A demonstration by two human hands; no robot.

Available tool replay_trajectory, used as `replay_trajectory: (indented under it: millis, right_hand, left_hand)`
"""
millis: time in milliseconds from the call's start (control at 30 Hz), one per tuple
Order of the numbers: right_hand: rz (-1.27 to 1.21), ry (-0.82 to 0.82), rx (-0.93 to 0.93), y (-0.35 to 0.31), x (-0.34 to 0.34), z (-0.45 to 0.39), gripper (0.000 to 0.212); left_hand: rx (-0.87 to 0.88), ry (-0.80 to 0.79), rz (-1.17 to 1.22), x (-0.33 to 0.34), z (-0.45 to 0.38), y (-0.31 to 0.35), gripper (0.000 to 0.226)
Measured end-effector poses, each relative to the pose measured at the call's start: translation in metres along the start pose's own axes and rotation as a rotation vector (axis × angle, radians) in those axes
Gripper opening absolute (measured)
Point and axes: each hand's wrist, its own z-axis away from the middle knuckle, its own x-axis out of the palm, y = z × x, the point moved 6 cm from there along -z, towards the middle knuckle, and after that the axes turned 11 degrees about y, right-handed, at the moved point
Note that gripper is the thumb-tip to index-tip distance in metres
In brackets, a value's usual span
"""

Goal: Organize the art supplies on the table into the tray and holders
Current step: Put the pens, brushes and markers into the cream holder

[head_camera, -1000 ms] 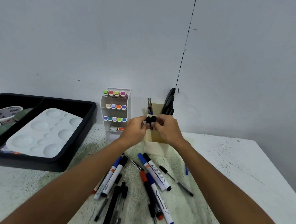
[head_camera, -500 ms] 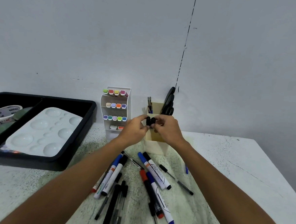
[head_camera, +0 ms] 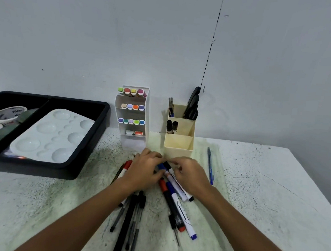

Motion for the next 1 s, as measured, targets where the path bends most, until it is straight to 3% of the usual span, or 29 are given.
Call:
replay_trajectory:
  millis: [133,300,400,533,600,733,833,1000]
  right_hand:
    - [0.13,-0.013,-0.022,0.002,0.012,0.012,0.028]
    - [0.2,-0.019,0.008,0.0,0.011,0.013,0.031]
    - [0.213,-0.066,0.036,-0.001,0.011,0.01,0.033]
    - [-0.033,-0.019,0.244,0.006,0.003,0.008,0.039]
    - [-0.191,0.028,0.323,0.013,-0.004,0.007,0.034]
    - [-0.592,0.097,0.372,0.019,-0.028,0.001,0.042]
    - [-0.731,0.188,0.317,0.014,-0.058,-0.008,0.046]
    - [-0.794,0.405,0.247,0.008,-0.106,-0.029,0.015]
  left_hand:
    - [0.04,-0.01,-0.109,0.007,0.008,-0.005,0.045]
    - [-0.016,-0.009,-0.034,0.0,0.006,-0.014,0.031]
    - [-0.059,-0.09,-0.003,-0.001,0.002,-0.017,0.03]
    - [0.009,-0.269,-0.007,-0.003,-0.004,-0.016,0.023]
    - [0.001,-0.298,0.11,-0.01,-0.006,-0.015,0.014]
    - [-0.123,-0.251,0.412,-0.042,-0.016,-0.003,0.015]
    - [-0.198,-0.132,0.648,-0.07,-0.026,0.013,0.02]
    - [-0.13,0.135,0.832,-0.105,-0.045,0.042,0.02]
